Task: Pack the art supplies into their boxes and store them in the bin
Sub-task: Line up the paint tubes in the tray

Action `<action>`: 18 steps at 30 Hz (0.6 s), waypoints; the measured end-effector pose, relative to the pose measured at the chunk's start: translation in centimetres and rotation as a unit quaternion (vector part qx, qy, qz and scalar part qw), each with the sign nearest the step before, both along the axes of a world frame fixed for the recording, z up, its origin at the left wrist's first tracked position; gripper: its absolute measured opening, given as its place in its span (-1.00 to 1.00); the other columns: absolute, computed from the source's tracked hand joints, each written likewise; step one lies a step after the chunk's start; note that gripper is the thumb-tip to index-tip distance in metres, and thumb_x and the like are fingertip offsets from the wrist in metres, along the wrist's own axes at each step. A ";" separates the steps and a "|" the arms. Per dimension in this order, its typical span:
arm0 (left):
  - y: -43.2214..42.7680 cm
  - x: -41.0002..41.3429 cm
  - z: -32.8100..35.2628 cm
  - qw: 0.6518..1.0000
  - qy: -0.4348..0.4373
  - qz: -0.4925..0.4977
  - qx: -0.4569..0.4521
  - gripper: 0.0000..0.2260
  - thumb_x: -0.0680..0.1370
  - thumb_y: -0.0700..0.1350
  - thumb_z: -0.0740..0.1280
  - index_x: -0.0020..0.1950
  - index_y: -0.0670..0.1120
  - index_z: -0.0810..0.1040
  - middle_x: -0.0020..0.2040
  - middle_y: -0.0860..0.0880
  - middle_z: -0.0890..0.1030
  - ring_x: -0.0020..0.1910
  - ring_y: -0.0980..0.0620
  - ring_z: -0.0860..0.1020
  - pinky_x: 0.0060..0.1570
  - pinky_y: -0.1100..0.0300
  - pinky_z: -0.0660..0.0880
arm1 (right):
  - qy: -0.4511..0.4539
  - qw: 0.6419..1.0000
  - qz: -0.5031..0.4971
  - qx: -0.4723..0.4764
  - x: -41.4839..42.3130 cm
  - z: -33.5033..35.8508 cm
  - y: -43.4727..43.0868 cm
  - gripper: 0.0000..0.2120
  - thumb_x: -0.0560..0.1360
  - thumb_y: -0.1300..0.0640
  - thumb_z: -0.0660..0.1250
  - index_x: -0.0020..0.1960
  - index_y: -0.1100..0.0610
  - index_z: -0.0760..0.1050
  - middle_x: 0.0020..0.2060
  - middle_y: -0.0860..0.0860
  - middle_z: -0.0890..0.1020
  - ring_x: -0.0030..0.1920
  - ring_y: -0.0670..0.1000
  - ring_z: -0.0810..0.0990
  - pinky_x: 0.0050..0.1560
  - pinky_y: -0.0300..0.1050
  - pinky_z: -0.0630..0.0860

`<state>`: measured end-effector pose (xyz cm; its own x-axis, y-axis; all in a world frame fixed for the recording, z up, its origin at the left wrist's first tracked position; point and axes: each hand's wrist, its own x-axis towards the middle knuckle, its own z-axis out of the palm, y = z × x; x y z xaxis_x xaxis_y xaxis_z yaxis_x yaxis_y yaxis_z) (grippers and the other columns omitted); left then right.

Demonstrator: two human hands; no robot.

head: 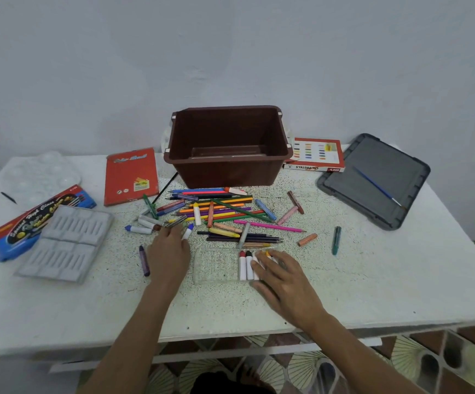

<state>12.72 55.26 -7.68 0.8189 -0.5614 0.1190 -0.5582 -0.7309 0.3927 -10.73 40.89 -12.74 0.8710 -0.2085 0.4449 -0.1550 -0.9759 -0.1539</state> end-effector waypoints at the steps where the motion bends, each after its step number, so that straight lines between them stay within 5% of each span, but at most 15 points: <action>1: 0.0 -0.1 0.2 1.000 0.011 -0.003 -0.003 -0.78 0.54 -0.27 0.34 0.18 -0.19 0.60 0.00 -0.21 0.58 -0.15 -0.19 0.56 -0.22 0.01 0.47 | 0.001 1.000 0.000 0.000 0.0 0.0 0.0 -0.63 0.62 -0.06 0.29 0.32 0.13 0.55 0.35 0.04 0.53 0.35 0.16 0.45 0.31 0.15 0.41; 9: 0.2 -1.4 1.3 0.997 0.061 0.032 -0.035 -0.80 0.56 -0.24 0.32 0.18 -0.16 0.56 0.00 -0.15 0.64 -0.05 -0.11 0.57 -0.11 0.11 0.32 | 0.003 1.000 -0.002 0.005 0.0 0.0 0.0 -0.62 0.62 -0.07 0.29 0.32 0.13 0.54 0.35 0.04 0.53 0.34 0.15 0.46 0.30 0.14 0.41; 15: 0.5 -1.9 0.9 0.998 0.033 0.031 0.045 -0.80 0.55 -0.16 0.32 0.16 -0.06 0.57 0.06 -0.08 0.61 -0.01 -0.09 0.59 0.08 -0.03 0.37 | -0.001 1.000 0.004 0.008 0.0 -0.1 0.0 -0.63 0.63 -0.06 0.29 0.32 0.14 0.54 0.34 0.05 0.53 0.33 0.17 0.46 0.30 0.15 0.41; 18: 0.5 -1.6 0.7 0.998 0.062 0.011 -0.002 -0.80 0.54 -0.20 0.33 0.17 -0.13 0.58 0.04 -0.16 0.61 -0.11 -0.11 0.57 -0.16 0.02 0.51 | 0.001 1.000 0.003 0.008 0.0 -0.1 0.0 -0.63 0.63 -0.06 0.28 0.32 0.14 0.54 0.34 0.05 0.53 0.33 0.17 0.46 0.29 0.15 0.41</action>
<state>11.14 55.76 -6.94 0.8399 -0.5424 0.0182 -0.4887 -0.7413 0.4601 -10.71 40.89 -12.82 0.8730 -0.2096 0.4404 -0.1491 -0.9744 -0.1683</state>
